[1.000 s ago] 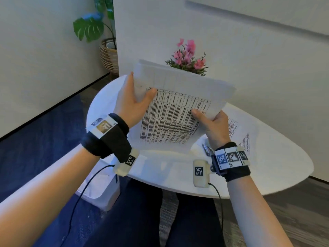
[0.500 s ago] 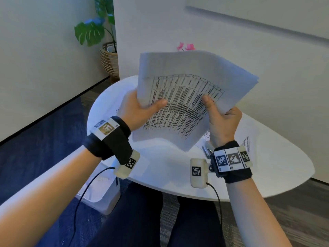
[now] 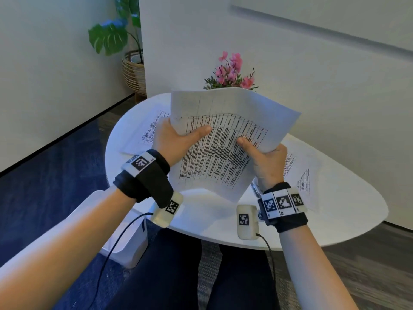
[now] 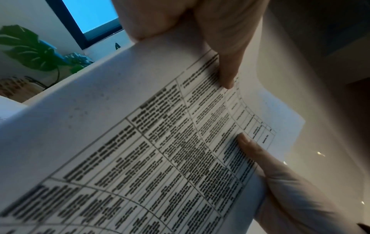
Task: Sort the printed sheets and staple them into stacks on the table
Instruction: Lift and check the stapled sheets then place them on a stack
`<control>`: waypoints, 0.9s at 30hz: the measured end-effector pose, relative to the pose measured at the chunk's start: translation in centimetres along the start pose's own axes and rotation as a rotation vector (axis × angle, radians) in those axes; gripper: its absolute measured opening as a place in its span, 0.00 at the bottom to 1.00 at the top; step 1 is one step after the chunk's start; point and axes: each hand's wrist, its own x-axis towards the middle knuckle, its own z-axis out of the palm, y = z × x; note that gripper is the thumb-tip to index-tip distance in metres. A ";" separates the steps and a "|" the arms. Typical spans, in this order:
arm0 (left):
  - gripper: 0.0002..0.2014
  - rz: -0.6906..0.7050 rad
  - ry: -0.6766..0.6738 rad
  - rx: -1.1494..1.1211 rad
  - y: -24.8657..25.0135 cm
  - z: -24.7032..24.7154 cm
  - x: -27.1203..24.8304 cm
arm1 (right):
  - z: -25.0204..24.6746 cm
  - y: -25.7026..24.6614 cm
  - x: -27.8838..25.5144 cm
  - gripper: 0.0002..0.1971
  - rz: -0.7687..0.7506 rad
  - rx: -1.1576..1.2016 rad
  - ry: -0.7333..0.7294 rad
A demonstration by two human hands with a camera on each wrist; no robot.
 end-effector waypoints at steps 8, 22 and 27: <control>0.15 -0.199 -0.024 0.166 -5.5 -0.7 -0.6 | -0.7 2.5 -0.7 0.07 0.149 -0.175 -0.088; 0.15 -0.205 0.046 0.199 -7.8 -0.3 -0.6 | -0.1 4.0 -0.3 0.22 0.198 -0.250 -0.030; 0.17 -0.311 -0.057 0.341 -8.3 -0.8 -0.5 | -0.5 5.1 -0.4 0.26 0.293 -0.430 -0.186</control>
